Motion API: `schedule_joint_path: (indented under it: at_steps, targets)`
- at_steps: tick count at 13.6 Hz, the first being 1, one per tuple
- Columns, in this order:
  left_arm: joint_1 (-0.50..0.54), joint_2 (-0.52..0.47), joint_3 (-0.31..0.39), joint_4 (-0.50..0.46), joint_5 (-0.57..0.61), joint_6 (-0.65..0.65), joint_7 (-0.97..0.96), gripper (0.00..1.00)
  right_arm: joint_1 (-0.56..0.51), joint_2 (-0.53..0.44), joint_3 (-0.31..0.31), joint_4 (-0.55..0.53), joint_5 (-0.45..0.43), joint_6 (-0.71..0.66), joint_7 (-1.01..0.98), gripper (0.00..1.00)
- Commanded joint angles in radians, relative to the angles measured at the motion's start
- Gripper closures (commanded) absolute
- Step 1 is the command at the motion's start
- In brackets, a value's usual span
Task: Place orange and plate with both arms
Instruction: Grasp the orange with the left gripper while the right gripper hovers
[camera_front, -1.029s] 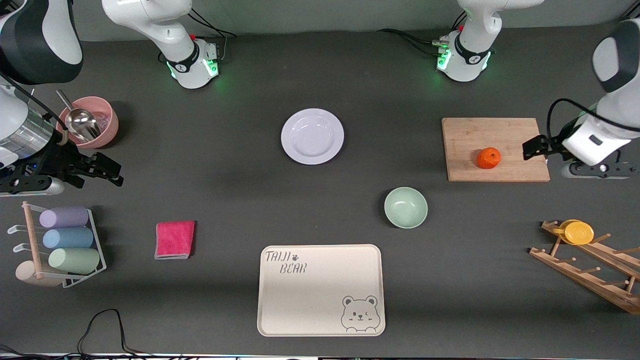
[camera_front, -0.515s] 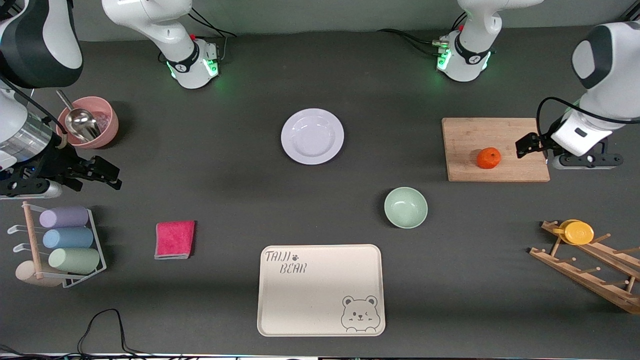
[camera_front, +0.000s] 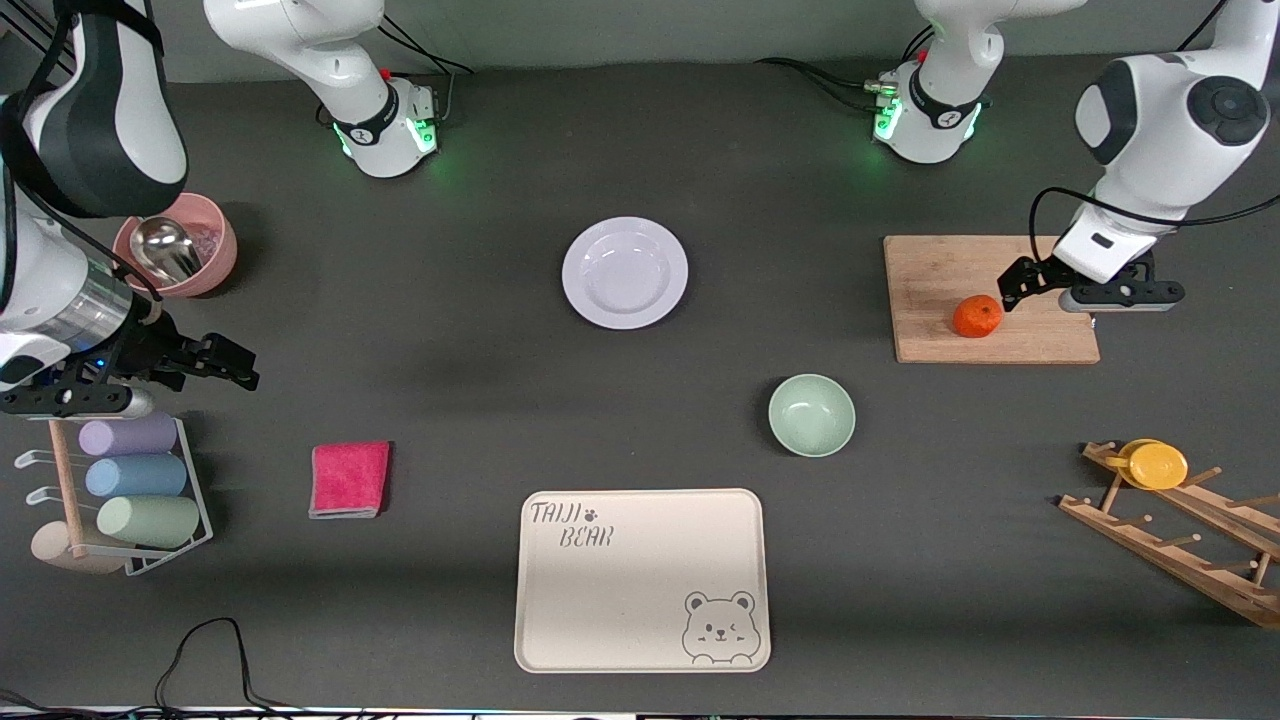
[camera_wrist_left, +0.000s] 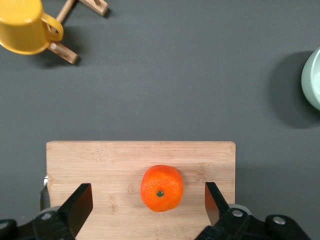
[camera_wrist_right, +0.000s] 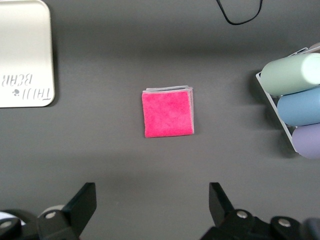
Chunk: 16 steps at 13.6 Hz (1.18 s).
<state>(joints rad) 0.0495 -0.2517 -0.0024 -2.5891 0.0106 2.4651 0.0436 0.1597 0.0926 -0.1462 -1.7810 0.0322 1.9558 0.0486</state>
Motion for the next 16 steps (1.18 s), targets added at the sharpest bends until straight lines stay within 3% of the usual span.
schedule_joint_path:
  at_steps: [1, 4, 7, 11, 14, 16]
  targets:
    - [0.007, -0.038, -0.005, -0.095, -0.004, 0.087, -0.004, 0.00, -0.005, 0.013, -0.009, -0.080, 0.044, 0.107, 0.008, 0.00]
    - [0.006, -0.028, -0.007, -0.172, -0.004, 0.213, -0.004, 0.00, -0.037, 0.068, -0.021, -0.066, 0.346, 0.109, -0.042, 0.00]
    - [-0.003, 0.037, -0.007, -0.180, -0.003, 0.277, -0.004, 0.00, -0.039, 0.154, -0.019, -0.011, 0.452, 0.141, -0.053, 0.00]
    - [0.000, 0.104, -0.007, -0.212, -0.004, 0.378, -0.004, 0.00, -0.029, 0.278, -0.019, 0.009, 0.776, 0.186, -0.142, 0.00]
    - [0.000, 0.172, -0.008, -0.244, -0.004, 0.504, -0.004, 0.00, -0.034, 0.315, -0.018, -0.012, 0.880, 0.157, -0.232, 0.00]
    - [0.000, 0.221, -0.008, -0.259, -0.004, 0.595, -0.004, 0.00, -0.039, 0.352, -0.019, -0.023, 0.913, 0.057, -0.312, 0.00]
